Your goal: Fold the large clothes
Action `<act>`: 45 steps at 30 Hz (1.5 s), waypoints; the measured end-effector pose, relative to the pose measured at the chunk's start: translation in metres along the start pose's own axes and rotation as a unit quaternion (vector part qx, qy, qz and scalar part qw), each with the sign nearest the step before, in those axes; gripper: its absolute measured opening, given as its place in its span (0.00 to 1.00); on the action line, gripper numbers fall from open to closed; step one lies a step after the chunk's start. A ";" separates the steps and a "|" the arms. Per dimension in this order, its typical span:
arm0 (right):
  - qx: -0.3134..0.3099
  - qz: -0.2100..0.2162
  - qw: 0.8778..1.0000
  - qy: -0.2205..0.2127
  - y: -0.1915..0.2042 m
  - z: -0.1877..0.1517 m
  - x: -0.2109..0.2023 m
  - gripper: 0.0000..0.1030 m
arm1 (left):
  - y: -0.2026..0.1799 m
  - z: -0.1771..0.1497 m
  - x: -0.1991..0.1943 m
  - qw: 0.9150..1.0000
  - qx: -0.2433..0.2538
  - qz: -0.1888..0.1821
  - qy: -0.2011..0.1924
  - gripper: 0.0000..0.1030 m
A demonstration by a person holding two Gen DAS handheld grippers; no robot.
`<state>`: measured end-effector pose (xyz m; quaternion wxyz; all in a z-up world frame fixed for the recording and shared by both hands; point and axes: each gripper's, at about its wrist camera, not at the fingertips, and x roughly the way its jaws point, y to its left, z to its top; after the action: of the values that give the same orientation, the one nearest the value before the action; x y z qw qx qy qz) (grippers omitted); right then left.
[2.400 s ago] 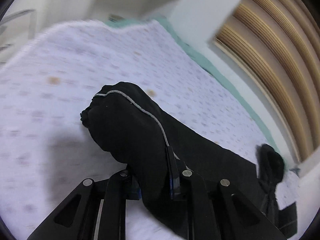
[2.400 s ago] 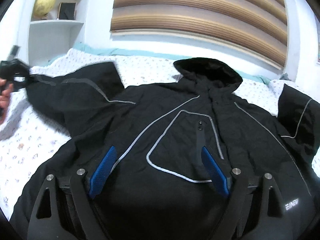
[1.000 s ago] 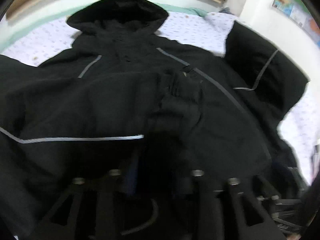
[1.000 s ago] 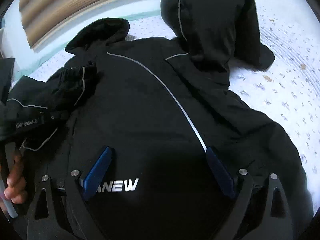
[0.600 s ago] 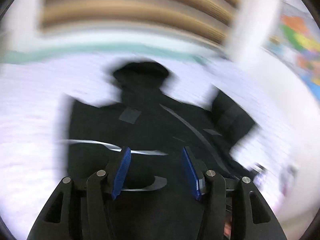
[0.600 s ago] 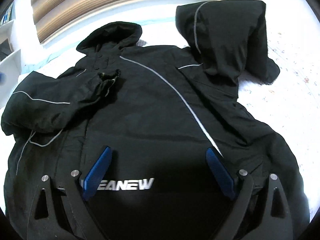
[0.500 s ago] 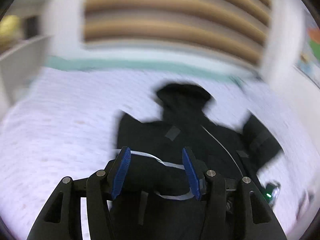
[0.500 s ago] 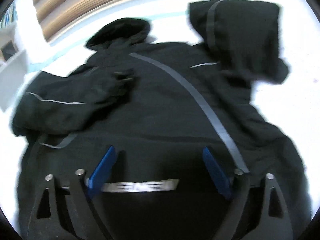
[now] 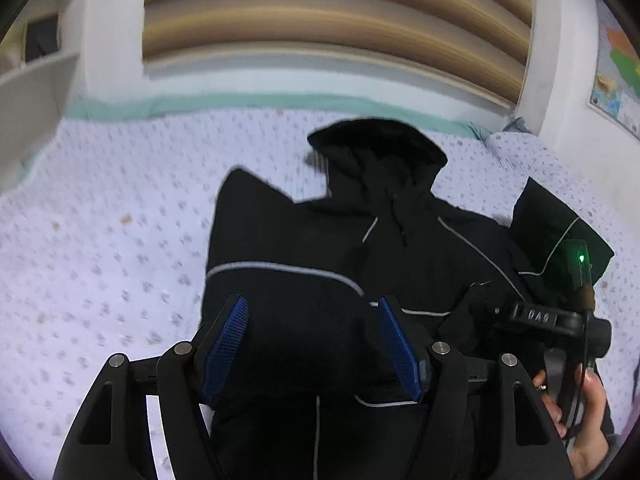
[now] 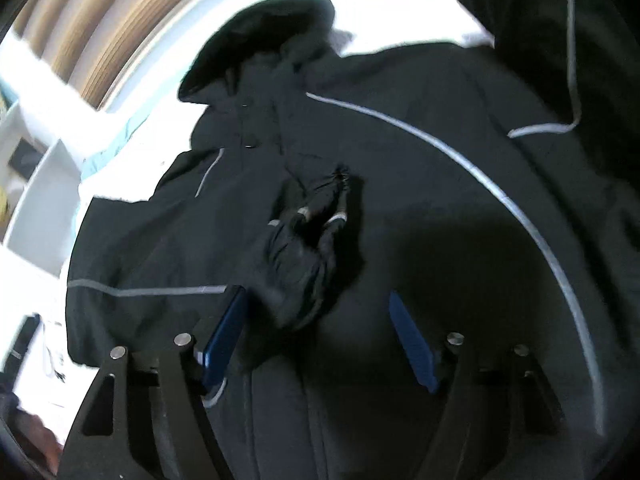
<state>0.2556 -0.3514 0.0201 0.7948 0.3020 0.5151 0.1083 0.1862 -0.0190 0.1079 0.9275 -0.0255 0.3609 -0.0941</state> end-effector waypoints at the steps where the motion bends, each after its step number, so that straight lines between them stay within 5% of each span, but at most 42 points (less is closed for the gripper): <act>1: 0.005 0.014 1.000 0.001 -0.001 0.002 0.005 0.75 | 0.004 -0.002 0.007 1.000 -0.003 -0.002 0.001 0.67; 4: -0.007 0.043 0.999 -0.002 0.011 0.006 0.017 0.75 | 0.010 -0.003 0.015 1.000 -0.006 -0.003 -0.004 0.67; 5: -0.021 0.052 0.998 -0.002 0.019 0.007 0.020 0.64 | 0.011 -0.002 0.017 1.000 -0.005 -0.001 -0.006 0.67; 8: -0.094 -0.025 0.995 -0.033 0.047 0.006 0.013 0.36 | 0.013 0.000 0.018 1.000 0.003 -0.002 -0.009 0.66; 13: -0.184 -0.173 0.954 -0.159 0.060 0.010 -0.050 0.34 | 0.010 0.005 0.013 1.000 0.014 -0.011 -0.020 0.67; 16: -0.189 -0.212 0.941 -0.186 0.042 0.027 -0.086 0.34 | 0.004 0.006 0.031 1.000 0.009 -0.029 0.004 0.66; 21: -0.192 -0.233 0.946 -0.120 -0.001 0.044 -0.072 0.34 | -0.004 -0.020 0.103 0.993 0.006 -0.043 0.109 0.55; 26: -0.194 -0.263 0.944 -0.055 -0.045 0.030 -0.020 0.34 | 0.001 -0.033 0.120 0.992 0.009 -0.045 0.114 0.54; 30: -0.197 -0.267 0.942 -0.057 -0.042 0.030 -0.033 0.40 | -0.004 -0.028 0.110 0.993 0.032 -0.035 0.107 0.54; 33: -0.217 -0.228 0.944 -0.098 -0.022 0.021 -0.072 0.50 | -0.008 -0.019 0.085 0.990 0.025 -0.107 0.086 0.54; 34: -0.220 -0.204 0.947 -0.117 -0.013 0.019 -0.088 0.65 | -0.011 -0.014 0.079 0.990 0.020 -0.120 0.076 0.54; 35: -0.221 -0.172 0.950 -0.139 -0.004 0.019 -0.105 0.80 | -0.014 -0.009 0.074 0.990 0.017 -0.124 0.065 0.54; 37: -0.220 -0.107 0.958 -0.150 0.012 0.021 -0.119 0.83 | -0.022 0.000 0.076 0.992 0.009 -0.113 0.060 0.54; 39: -0.220 -0.092 0.965 -0.108 0.024 0.027 -0.106 0.83 | -0.025 0.001 0.093 0.991 0.009 -0.106 0.077 0.54; 42: -0.241 -0.155 0.956 -0.064 0.026 0.028 -0.063 0.81 | -0.021 -0.017 0.133 0.987 -0.003 -0.093 0.130 0.54; 44: -0.242 -0.193 0.950 0.030 0.004 0.022 -0.012 0.81 | -0.017 -0.030 0.143 0.986 0.002 -0.099 0.133 0.54; 45: -0.239 -0.193 0.951 0.044 -0.005 0.015 0.002 0.82 | -0.016 -0.032 0.145 0.987 0.000 -0.100 0.129 0.54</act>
<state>0.2690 -0.3599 0.0200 0.8261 -0.0070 0.5569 0.0855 0.2666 -0.0618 -0.0099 0.8589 -0.0491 0.4734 -0.1892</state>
